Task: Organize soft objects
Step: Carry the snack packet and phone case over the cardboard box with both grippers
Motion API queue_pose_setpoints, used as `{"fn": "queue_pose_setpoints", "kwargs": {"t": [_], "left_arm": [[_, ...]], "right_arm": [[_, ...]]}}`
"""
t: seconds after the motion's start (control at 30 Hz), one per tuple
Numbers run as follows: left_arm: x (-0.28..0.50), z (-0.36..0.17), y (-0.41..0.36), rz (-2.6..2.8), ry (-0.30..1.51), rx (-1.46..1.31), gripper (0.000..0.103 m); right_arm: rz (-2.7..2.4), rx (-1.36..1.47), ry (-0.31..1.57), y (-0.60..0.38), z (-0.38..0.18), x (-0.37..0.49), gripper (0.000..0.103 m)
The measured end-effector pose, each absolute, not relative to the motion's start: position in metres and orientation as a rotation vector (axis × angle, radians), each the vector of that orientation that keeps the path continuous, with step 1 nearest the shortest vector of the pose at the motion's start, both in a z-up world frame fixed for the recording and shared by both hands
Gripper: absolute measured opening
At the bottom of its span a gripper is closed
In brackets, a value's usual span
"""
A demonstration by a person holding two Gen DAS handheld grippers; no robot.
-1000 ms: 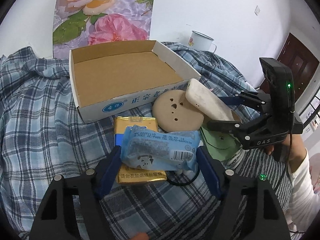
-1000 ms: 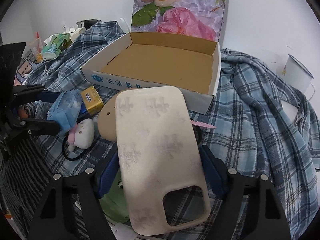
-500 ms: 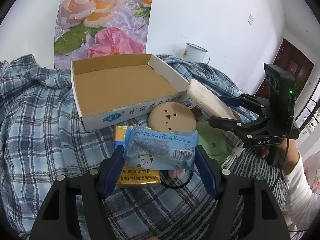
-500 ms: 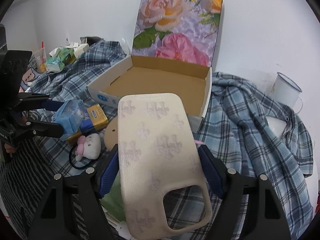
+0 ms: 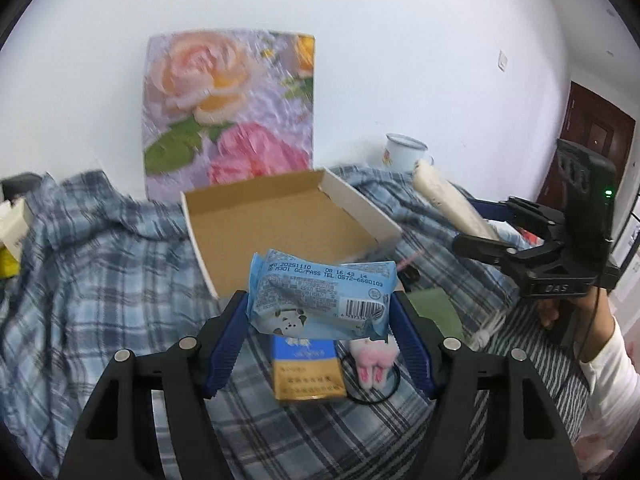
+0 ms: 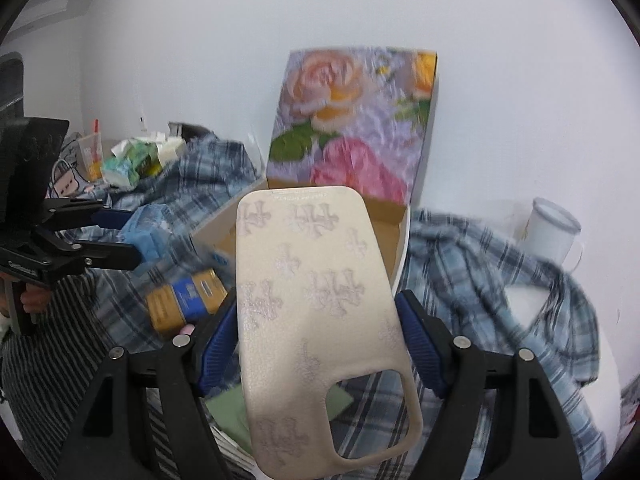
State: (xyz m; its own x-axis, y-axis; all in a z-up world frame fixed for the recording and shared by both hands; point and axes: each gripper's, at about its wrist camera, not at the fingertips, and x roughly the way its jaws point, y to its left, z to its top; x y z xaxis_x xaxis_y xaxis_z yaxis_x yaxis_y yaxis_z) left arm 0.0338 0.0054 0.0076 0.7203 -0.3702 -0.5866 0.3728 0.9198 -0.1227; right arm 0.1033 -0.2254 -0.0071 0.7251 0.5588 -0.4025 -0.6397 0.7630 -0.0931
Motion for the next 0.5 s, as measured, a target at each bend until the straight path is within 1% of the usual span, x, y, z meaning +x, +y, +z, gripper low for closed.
{"fn": "queue_pose_setpoints", "kwargs": {"t": [0.23, 0.5], "left_arm": [[0.025, 0.051, 0.027, -0.325, 0.534, 0.009, 0.072], [0.024, 0.094, 0.045, -0.261, 0.432, -0.008, 0.072]], "right_arm": [[0.681, -0.225, 0.249, -0.217, 0.042, 0.088, 0.074], [0.702, -0.215, 0.164, -0.201, 0.076, 0.085, 0.074]]}}
